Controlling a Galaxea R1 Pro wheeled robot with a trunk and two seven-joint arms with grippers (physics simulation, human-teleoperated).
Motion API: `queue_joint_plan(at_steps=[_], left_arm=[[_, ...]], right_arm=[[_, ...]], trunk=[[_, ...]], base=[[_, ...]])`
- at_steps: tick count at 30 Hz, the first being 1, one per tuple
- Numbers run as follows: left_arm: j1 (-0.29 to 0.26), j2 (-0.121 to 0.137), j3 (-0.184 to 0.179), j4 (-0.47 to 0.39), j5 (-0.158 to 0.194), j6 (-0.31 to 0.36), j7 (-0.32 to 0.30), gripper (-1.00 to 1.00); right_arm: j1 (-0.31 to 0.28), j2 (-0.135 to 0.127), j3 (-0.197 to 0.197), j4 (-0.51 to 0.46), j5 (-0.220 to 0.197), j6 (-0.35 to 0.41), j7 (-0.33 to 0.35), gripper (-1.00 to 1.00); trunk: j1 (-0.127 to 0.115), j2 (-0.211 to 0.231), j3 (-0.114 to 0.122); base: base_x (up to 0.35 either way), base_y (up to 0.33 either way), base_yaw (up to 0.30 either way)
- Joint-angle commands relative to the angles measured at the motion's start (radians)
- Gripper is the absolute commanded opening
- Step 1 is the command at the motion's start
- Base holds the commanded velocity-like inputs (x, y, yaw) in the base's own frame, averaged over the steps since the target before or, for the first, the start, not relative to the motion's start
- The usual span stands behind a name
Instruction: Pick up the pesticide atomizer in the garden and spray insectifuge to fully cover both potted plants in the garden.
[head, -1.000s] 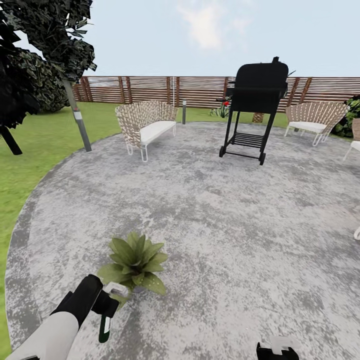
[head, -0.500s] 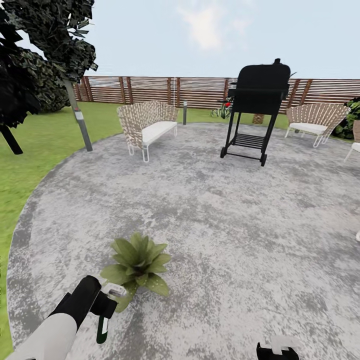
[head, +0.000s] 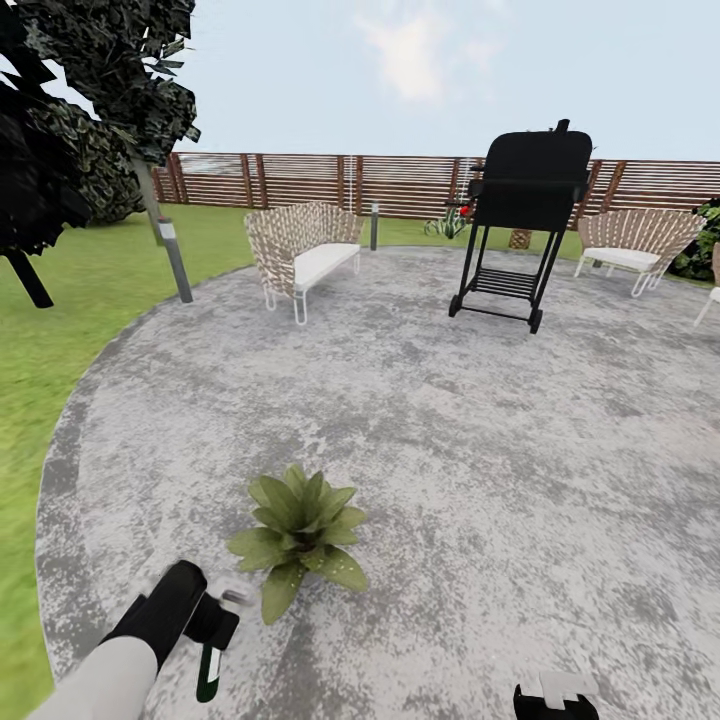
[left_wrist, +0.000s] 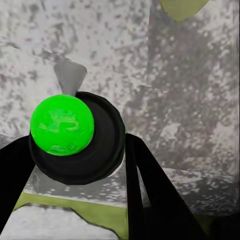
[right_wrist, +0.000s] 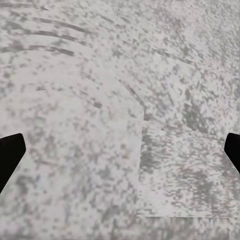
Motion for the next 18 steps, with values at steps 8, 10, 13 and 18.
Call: queue_joint_plan(at_steps=[8,10,13,18], left_arm=[[0.001,-0.033,0.004,-0.002,-0.012,-0.002,-0.015,-1.00],[0.001,-0.023,0.003,-0.001,-0.014,-0.006,-0.016,-1.00],[0.010,0.011,0.004,-0.002,-0.015,-0.007,-0.019,-1.00],[0.015,0.009,0.000,-0.002,-0.011,-0.006,-0.022,-1.00]], right_arm=[[-0.001,0.000,-0.008,0.001,0.011,-0.003,-0.003,1.00],[-0.001,0.000,-0.008,0.001,0.010,-0.003,-0.003,1.00],[-0.001,0.000,-0.008,0.001,0.010,-0.003,-0.003,1.00],[-0.001,-0.002,-0.008,0.001,0.009,-0.003,-0.003,1.00]], trunk=[[0.000,0.000,-0.001],[0.000,0.000,-0.001],[0.000,0.000,-0.001],[0.000,0.000,-0.001]], base=[[0.000,0.001,0.000],[0.000,0.000,0.000],[0.000,0.000,0.000],[0.000,0.000,0.000]])
